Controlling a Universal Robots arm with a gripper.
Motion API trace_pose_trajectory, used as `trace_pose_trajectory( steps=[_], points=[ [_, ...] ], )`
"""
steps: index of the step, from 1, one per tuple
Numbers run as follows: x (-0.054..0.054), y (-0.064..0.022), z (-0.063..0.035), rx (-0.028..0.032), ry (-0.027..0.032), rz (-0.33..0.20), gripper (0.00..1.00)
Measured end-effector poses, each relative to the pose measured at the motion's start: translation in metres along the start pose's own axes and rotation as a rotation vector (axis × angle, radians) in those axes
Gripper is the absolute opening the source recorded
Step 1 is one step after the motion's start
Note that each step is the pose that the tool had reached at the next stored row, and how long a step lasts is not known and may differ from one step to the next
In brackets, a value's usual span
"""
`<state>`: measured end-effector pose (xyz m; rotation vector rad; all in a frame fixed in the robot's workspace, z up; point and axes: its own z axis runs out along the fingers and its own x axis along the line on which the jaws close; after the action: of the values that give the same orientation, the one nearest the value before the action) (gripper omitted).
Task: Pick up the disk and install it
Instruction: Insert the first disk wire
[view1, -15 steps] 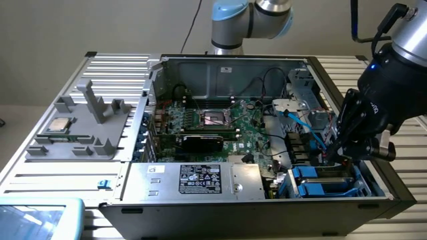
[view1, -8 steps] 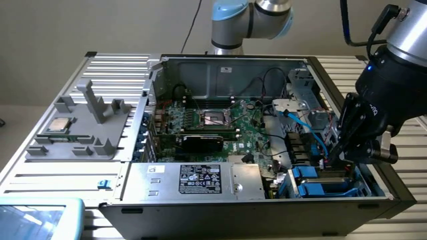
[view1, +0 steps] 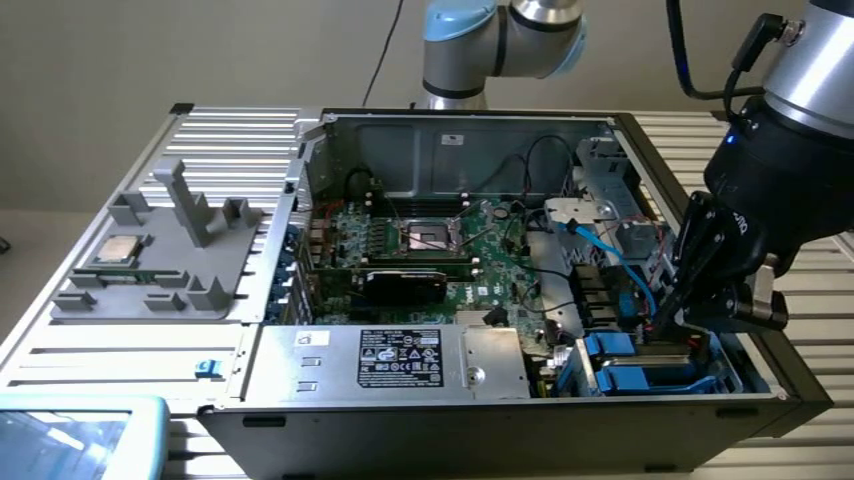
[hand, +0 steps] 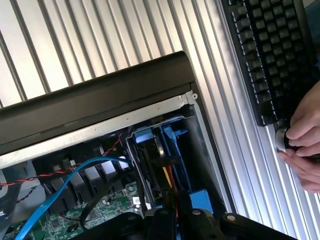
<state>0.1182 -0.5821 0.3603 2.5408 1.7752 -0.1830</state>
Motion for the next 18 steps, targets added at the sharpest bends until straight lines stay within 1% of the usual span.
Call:
trace_pose_trajectory(
  steps=[4, 10, 14, 16, 17, 18],
  points=[
    [-0.0001, -0.0006, 0.0009, -0.0009, -0.0058, 0.013, 0.15],
    [-0.0002, -0.0007, 0.001, -0.0037, -0.0148, 0.018, 0.15],
    [-0.0002, -0.0007, 0.0009, -0.0052, -0.0194, 0.02, 0.15],
    [-0.0002, -0.0007, 0.001, -0.0055, -0.0207, 0.022, 0.16],
    [-0.0002, -0.0007, 0.001, -0.0054, -0.0209, 0.024, 0.29],
    [-0.0002, -0.0007, 0.001, -0.0053, -0.0211, 0.025, 0.29]
  ],
)
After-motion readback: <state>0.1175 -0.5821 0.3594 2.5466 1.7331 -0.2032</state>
